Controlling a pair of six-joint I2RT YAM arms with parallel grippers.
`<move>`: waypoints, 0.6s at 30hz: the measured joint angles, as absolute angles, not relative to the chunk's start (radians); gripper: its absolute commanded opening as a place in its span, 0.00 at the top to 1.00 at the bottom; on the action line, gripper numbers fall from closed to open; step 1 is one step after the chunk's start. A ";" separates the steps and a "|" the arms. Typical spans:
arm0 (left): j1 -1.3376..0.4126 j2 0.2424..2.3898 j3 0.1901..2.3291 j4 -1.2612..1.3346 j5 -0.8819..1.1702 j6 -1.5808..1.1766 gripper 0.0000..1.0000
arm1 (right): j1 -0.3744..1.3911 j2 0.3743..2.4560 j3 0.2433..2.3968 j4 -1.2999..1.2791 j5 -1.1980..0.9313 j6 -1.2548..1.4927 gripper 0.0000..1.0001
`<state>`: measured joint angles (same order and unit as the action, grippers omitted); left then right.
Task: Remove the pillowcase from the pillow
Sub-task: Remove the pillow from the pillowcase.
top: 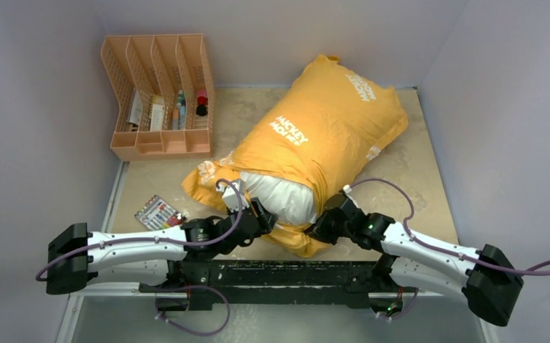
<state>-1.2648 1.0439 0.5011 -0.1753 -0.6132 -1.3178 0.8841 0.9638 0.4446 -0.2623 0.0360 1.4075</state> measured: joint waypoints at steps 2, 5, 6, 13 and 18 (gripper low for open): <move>-1.267 1.034 0.581 -0.202 -0.600 -1.267 0.46 | 0.883 0.938 0.408 -0.247 0.038 1.425 1.00; -1.272 1.074 0.726 -0.248 -0.588 -1.180 0.38 | 0.883 0.900 0.371 -0.221 0.044 1.443 1.00; -1.279 1.095 0.774 -0.257 -0.586 -1.151 0.37 | 0.884 0.894 0.366 -0.218 0.047 1.446 1.00; -1.325 1.203 0.897 -0.260 -0.550 -0.980 0.35 | 0.884 0.881 0.361 -0.207 0.065 1.454 1.00; -1.330 1.359 0.948 -0.316 -0.543 -0.919 0.39 | 0.886 0.860 0.360 -0.189 0.071 1.417 1.00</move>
<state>-1.3304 1.3590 0.9482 -0.3157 -0.5430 -0.9188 0.8856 0.8600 0.3599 -0.1890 0.0708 1.4166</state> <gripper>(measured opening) 0.642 0.018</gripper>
